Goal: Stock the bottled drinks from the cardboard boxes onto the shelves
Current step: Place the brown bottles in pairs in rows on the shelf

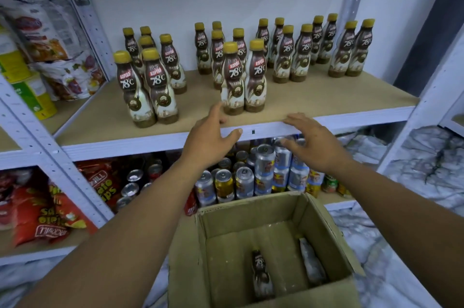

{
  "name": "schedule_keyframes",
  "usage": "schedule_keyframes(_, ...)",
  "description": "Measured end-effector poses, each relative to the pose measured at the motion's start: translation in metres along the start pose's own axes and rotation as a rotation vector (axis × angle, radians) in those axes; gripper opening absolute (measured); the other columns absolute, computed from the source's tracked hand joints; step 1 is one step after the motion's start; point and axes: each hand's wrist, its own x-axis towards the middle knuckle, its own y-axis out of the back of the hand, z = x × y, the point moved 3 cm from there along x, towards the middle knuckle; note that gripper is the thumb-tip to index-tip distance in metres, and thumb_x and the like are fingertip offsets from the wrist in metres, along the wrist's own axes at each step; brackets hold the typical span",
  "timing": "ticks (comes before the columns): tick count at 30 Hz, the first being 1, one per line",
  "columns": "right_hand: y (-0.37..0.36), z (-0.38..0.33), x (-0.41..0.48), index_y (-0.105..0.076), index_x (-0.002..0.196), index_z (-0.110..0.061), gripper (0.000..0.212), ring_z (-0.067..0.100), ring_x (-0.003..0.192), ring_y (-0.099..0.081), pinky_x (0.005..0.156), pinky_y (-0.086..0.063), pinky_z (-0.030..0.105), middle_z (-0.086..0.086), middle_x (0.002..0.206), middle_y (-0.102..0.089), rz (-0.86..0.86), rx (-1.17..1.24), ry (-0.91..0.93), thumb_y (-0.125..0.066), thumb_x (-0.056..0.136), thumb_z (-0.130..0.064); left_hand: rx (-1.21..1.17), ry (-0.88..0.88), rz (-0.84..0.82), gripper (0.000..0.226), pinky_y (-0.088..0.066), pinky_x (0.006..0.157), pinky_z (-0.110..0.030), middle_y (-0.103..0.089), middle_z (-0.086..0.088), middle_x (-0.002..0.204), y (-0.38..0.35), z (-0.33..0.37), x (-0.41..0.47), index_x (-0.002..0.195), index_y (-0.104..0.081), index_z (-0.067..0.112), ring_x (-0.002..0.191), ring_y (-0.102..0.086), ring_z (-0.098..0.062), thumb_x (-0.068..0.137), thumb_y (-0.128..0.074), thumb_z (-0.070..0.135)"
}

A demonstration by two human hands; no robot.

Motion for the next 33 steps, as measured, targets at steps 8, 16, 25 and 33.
schedule_keyframes(8,-0.051,0.035,-0.077,-0.051,0.147,-0.022,0.049,0.028,0.131,-0.053,0.105,-0.046,0.044,0.006,0.149,-0.052,-0.064,0.022,-0.139,-0.063,0.1,-0.034,-0.056,-0.153,0.098,0.046,-0.05,0.093,-0.034,-0.063,0.004,0.123,-0.062,-0.013,-0.066,0.144,-0.054,0.025,0.11,-0.057,-0.014,0.1,-0.064,0.035)
schedule_keyframes(16,-0.134,0.099,-0.136,-0.054,0.144,-0.017,0.051,0.035,0.117,-0.061,0.088,-0.047,0.034,0.014,0.134,-0.064,-0.262,0.081,-0.376,-0.068,0.097,-0.028,-0.235,0.168,-0.31,0.036,-0.056,0.09,-0.041,-0.067,0.01,0.099,-0.191,-0.08,-0.126,0.132,-0.063,0.026,0.097,-0.064,-0.01,0.097,-0.068,0.031)
schedule_keyframes(25,-0.227,0.156,-0.132,-0.045,0.152,-0.021,0.056,0.031,0.128,-0.056,0.104,-0.044,0.035,0.011,0.143,-0.059,-0.519,0.137,-0.49,-0.063,0.099,-0.028,-0.213,0.361,-0.454,0.044,-0.045,0.088,-0.024,-0.064,0.004,0.123,-0.286,-0.135,-0.139,0.141,-0.057,0.023,0.113,-0.06,-0.011,0.099,-0.066,0.028)
schedule_keyframes(33,-0.285,0.183,-0.125,-0.038,0.155,-0.019,0.06,0.032,0.133,-0.05,0.11,-0.042,0.04,0.012,0.15,-0.051,-0.683,-0.034,-0.391,-0.057,0.1,-0.034,-0.224,0.475,-0.512,0.053,-0.043,0.091,-0.02,-0.064,-0.004,0.137,-0.335,-0.171,-0.149,0.147,-0.052,0.02,0.122,-0.061,-0.017,0.096,-0.066,0.019)
